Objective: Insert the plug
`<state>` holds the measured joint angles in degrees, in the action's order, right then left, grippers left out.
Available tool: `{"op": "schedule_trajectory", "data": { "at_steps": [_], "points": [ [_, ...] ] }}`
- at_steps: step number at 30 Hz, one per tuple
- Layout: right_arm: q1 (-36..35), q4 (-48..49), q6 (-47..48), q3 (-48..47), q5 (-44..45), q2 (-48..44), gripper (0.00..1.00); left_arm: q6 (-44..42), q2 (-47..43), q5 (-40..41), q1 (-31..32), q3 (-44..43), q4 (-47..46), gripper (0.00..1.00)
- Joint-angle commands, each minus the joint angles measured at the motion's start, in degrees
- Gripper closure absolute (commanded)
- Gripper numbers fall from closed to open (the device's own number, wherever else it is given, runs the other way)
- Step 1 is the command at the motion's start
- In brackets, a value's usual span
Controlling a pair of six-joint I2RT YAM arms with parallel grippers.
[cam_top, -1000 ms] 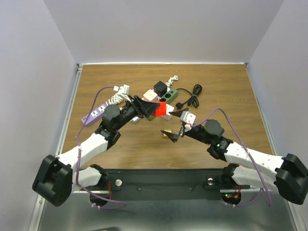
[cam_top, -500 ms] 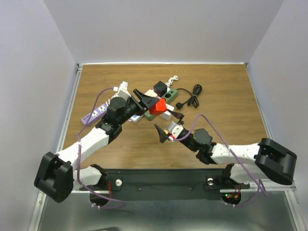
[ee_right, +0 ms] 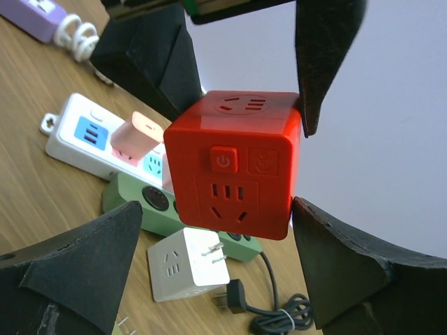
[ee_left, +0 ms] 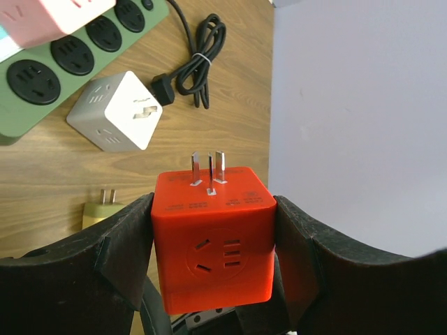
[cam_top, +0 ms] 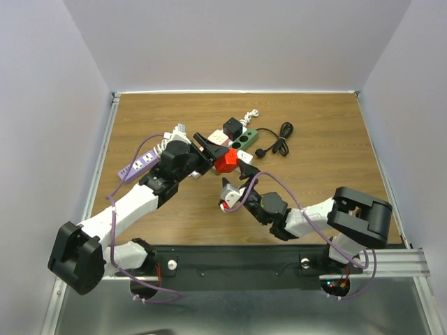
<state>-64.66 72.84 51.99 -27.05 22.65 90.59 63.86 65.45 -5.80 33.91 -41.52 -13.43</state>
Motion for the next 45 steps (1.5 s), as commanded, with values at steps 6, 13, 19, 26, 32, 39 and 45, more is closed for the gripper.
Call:
{"op": "schedule_trajectory", "data": {
  "at_steps": [6, 13, 19, 26, 32, 39, 45],
  "points": [
    [-2.6, 31.4, 10.1, -4.3, 5.8, 9.4, 0.08, 2.4, -4.0, 0.4, 1.3, -2.7, -1.3, 1.00],
    [-3.1, 31.2, 9.6, -6.5, 5.0, 10.0, 0.09, 2.6, -3.8, 0.3, 1.5, -2.1, -1.2, 1.00],
    [-3.1, 31.3, 8.4, -6.5, 3.0, 7.8, 0.09, 2.9, -3.0, -1.0, 1.6, -2.3, -1.9, 1.00],
    [-3.1, 31.2, 8.5, -7.7, 3.0, 8.1, 0.10, 2.9, -2.5, -2.3, 1.8, -1.7, -2.7, 1.00],
    [-3.1, 31.2, 7.3, -7.8, 1.6, 6.1, 0.12, 3.0, -1.6, -3.5, 1.9, -1.5, -3.6, 1.00],
    [-3.1, 31.2, 4.0, -6.5, -0.6, 3.1, 0.42, 2.8, -0.5, -4.7, 2.5, -1.6, -4.5, 1.00],
    [-3.0, 24.6, 1.5, -4.5, -1.9, -2.5, 0.91, 1.7, 1.8, -8.6, 2.6, -2.2, -6.0, 1.00]
  ]
}}
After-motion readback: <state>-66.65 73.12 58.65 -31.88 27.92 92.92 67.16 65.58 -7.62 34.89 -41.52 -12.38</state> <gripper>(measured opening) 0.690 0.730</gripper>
